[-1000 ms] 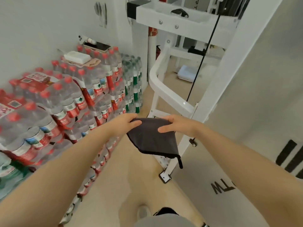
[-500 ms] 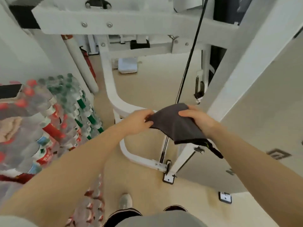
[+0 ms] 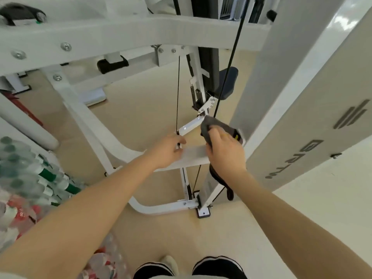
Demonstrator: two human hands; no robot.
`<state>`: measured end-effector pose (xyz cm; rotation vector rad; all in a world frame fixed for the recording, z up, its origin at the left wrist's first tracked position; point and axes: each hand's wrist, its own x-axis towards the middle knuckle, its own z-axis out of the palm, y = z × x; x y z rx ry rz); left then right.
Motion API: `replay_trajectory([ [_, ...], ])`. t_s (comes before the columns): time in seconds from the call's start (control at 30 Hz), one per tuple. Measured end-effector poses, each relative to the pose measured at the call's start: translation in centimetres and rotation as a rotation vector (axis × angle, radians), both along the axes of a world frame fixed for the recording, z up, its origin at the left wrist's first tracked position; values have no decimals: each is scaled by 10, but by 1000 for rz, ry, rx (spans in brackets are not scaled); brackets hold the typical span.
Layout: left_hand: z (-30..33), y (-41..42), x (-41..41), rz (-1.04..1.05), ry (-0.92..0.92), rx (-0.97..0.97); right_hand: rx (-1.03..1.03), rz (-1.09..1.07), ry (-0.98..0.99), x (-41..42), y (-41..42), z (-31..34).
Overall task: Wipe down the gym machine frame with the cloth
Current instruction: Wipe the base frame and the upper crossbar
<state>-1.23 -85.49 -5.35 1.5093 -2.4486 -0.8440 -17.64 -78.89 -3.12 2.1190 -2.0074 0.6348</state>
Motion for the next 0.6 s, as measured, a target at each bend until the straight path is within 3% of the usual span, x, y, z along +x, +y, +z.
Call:
replay_trajectory([
  [0.1,-11,0,10,-39,-87,-54,374,-25,54,9,-9,-49],
  [0.3,-15,2,18,-53,-96,-8,511,183,-460,-14,-16,-36],
  [0.33,-15,1,18,-61,-100,-8,526,167,-387,-23,-18,-36],
  [0.47,-14,2,18,-77,-115,-14,602,179,225,-41,-22,-45],
  [0.6,-11,3,17,-73,-114,-19,556,117,400,-24,-31,-43],
])
